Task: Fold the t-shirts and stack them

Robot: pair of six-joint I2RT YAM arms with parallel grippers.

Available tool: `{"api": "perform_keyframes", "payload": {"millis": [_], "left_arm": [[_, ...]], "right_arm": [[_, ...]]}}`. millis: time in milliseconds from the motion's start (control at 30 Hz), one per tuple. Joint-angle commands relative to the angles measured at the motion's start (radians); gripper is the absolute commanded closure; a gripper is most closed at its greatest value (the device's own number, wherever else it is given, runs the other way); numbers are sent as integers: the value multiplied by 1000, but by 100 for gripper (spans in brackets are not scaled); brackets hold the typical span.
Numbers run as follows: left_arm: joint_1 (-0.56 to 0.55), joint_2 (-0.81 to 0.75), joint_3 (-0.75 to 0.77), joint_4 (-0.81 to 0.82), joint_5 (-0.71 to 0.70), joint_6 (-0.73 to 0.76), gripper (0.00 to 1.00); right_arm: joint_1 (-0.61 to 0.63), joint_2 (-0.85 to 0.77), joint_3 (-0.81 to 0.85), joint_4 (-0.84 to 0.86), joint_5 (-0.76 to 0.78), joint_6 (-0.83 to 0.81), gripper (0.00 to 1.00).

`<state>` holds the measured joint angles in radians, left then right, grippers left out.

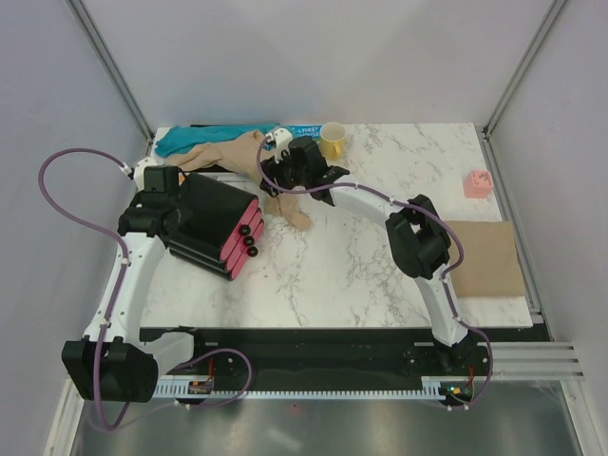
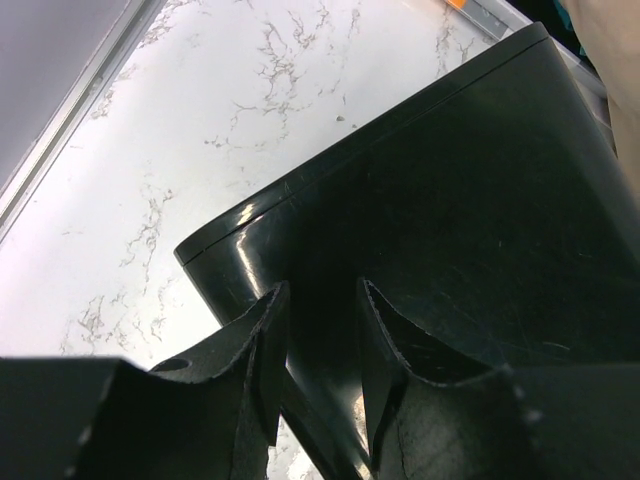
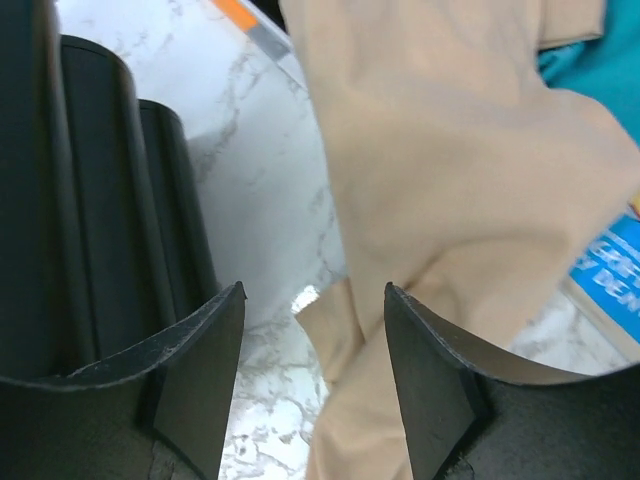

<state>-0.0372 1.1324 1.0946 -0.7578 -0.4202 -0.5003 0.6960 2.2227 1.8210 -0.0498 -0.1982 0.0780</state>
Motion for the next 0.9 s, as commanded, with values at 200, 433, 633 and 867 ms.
{"api": "perform_keyframes", "payload": {"millis": [200, 433, 633, 867], "left_arm": [[-3, 55, -38, -63, 34, -14, 59], [-3, 93, -32, -61, 52, -40, 97], [-3, 124, 10, -64, 52, -40, 98], [-3, 182, 51, -64, 34, -29, 98]], "right_arm": [[63, 65, 6, 42, -170, 85, 35], [140, -27, -155, 159, -244, 143, 71], [258, -73, -212, 171, -254, 167, 100], [397, -51, -189, 203, -274, 223, 100]]}}
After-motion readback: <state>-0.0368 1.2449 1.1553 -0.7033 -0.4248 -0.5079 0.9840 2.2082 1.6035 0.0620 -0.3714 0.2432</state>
